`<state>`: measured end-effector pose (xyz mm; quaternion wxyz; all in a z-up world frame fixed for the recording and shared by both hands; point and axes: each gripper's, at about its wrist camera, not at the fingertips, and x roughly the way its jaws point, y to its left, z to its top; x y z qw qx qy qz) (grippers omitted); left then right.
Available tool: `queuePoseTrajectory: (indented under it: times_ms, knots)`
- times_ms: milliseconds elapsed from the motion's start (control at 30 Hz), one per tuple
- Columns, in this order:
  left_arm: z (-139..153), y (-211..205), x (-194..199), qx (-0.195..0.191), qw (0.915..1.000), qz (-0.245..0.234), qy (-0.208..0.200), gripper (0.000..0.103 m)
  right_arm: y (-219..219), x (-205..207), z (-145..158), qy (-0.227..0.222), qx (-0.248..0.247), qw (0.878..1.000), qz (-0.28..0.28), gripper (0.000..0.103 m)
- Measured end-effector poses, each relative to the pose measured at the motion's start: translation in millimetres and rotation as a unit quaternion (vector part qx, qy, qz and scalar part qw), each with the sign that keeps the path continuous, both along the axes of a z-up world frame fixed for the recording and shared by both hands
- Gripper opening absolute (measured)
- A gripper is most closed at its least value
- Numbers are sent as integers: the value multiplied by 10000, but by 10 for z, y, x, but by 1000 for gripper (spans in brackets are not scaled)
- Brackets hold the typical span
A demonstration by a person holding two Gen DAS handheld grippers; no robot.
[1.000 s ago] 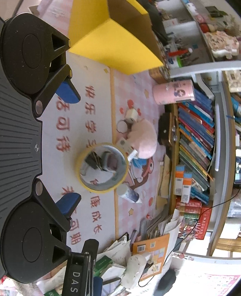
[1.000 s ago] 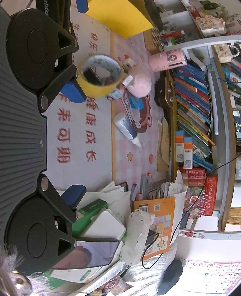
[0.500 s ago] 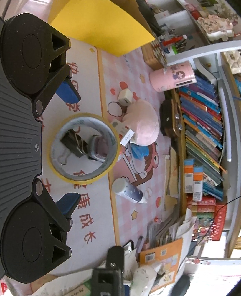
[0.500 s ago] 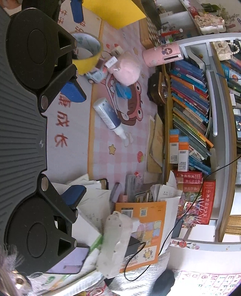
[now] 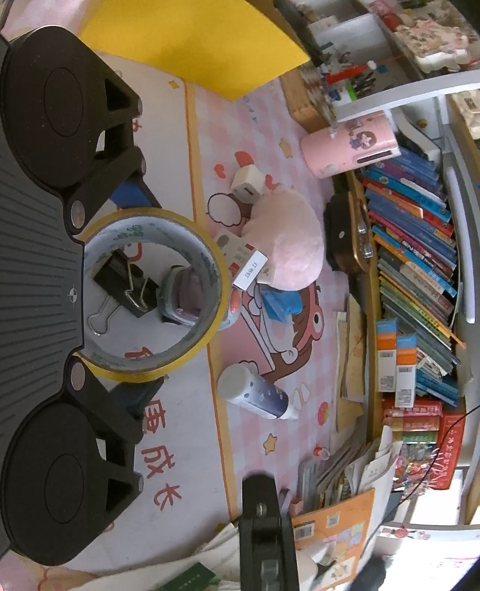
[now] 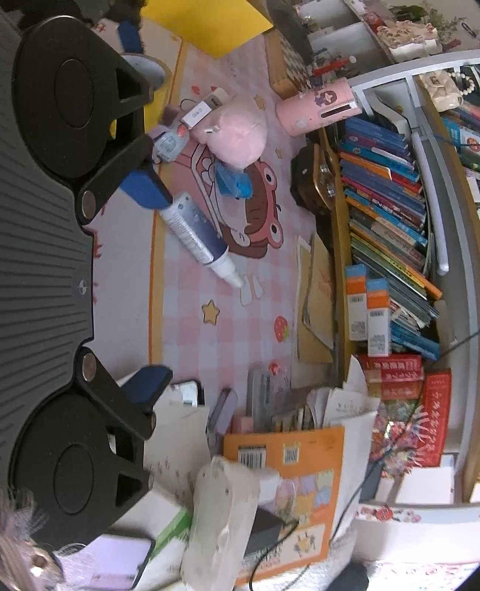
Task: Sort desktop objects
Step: 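Grasp the yellow tape roll with the left tool while the right tool grasps the blue spray bottle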
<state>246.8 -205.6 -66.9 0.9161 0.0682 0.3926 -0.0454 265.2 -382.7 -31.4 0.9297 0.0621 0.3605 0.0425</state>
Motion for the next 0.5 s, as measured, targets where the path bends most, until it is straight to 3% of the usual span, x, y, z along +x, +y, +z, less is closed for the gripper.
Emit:
queuePoseTrajectory:
  times_ms: [100, 167, 300, 500]
  knots:
    - [58, 110, -44, -280, 9995, 96, 64, 89, 71, 163, -58, 106, 134, 9998, 66, 71]
    - [160, 229, -119, -685, 9974, 207, -93, 89, 114, 275, -99, 181, 211, 9996, 78, 67]
    - [445, 454, -306, -1558, 9856, 326, -570, 89, 200, 530, -197, 345, 348, 9988, 2, 61]
    - [730, 654, -580, -1847, 9763, 654, -914, 89, 386, 864, -365, 373, 177, 9990, -143, 59]
